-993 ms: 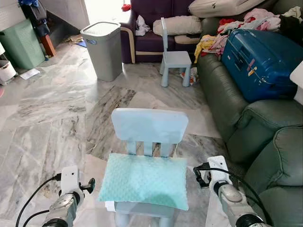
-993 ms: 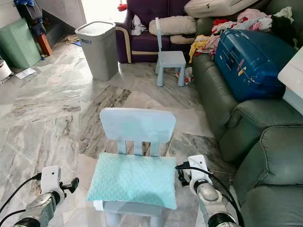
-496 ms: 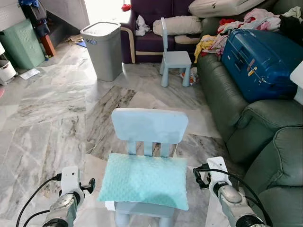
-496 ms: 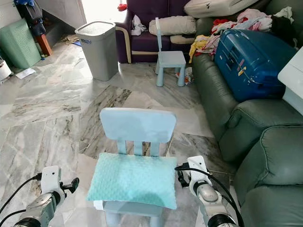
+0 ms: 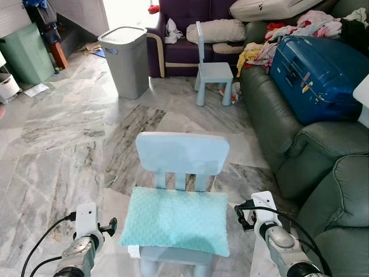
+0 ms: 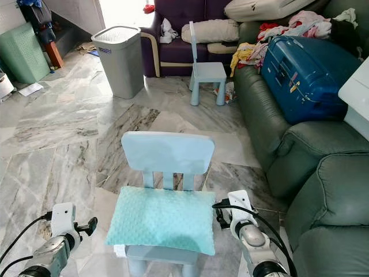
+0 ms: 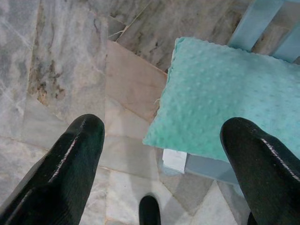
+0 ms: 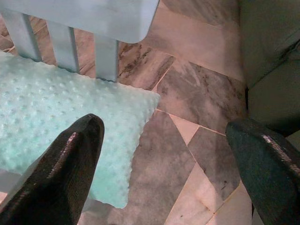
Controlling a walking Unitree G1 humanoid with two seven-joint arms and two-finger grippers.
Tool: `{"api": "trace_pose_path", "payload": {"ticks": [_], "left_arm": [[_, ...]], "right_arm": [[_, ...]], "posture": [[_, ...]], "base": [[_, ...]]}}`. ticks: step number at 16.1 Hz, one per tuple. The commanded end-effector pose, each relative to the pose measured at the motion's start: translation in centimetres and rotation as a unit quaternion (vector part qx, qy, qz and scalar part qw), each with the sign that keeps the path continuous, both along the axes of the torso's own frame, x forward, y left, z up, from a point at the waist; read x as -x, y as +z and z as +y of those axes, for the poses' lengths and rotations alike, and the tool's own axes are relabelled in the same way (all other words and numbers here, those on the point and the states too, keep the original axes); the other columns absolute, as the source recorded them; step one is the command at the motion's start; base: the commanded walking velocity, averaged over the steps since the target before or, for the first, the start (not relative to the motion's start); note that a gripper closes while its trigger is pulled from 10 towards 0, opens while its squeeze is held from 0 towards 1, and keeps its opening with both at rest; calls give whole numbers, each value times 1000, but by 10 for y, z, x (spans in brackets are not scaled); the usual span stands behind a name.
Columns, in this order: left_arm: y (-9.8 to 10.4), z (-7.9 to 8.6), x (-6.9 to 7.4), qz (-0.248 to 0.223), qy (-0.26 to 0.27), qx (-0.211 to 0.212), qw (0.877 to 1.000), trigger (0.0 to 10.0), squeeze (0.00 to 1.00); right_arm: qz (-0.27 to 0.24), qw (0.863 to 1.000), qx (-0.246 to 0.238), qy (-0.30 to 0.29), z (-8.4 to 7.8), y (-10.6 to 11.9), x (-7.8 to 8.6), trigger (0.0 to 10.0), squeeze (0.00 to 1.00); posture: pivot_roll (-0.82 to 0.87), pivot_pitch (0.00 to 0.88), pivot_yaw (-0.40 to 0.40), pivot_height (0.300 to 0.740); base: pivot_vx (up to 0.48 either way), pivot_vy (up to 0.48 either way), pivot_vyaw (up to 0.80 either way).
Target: Move the pillow to the sofa
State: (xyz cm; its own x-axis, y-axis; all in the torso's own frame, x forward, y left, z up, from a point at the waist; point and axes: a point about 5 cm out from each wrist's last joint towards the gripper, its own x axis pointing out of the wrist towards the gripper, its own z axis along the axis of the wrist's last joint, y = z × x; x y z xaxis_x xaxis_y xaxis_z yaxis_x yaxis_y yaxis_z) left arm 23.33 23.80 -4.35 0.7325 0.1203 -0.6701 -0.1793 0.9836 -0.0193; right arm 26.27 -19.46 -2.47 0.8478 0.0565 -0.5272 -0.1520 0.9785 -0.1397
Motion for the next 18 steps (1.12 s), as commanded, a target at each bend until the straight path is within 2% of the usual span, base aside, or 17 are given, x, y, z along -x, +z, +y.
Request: {"api": "trace_pose_path", "payload": {"ticks": [1,7,18], "left_arm": [[-2,1,3,5,1,-6,1000,10000,0],[-3,-2,3,6,-1,-7,1000,10000,0],[-5,-4,5,9,-3,-10,1000,10000,0]], "right_arm": [[1,1000,0,6,2,-2,2,10000,0],[1,1000,0,10,3,-2,2,10000,0],[5,1000,1,15,6,-4,5,10000,0]], "posture": [[-183,0,-4,700],[-185,0,-4,635],[-183,0,-7,490]], "base": [[0,0,0],[0,0,0],[0,0,0]]}}
